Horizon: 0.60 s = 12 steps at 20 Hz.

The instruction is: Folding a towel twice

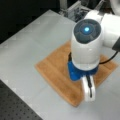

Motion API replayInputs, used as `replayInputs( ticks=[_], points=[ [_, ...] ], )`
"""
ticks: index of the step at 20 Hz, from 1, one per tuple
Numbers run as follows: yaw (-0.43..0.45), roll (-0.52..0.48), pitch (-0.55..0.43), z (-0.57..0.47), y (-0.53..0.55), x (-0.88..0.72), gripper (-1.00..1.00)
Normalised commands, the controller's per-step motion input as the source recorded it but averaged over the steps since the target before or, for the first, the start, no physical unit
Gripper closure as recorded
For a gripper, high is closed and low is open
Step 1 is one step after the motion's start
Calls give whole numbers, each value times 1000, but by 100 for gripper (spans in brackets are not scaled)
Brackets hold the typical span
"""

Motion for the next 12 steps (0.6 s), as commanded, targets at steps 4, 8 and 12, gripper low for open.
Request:
replayInputs(
  ticks=[4,8,12],
  points=[
    [-37,-368,195,-20,195,559,-100],
    [-23,-389,187,-45,121,460,-100],
    [-36,-317,112,-85,124,443,-100]
  ],
)
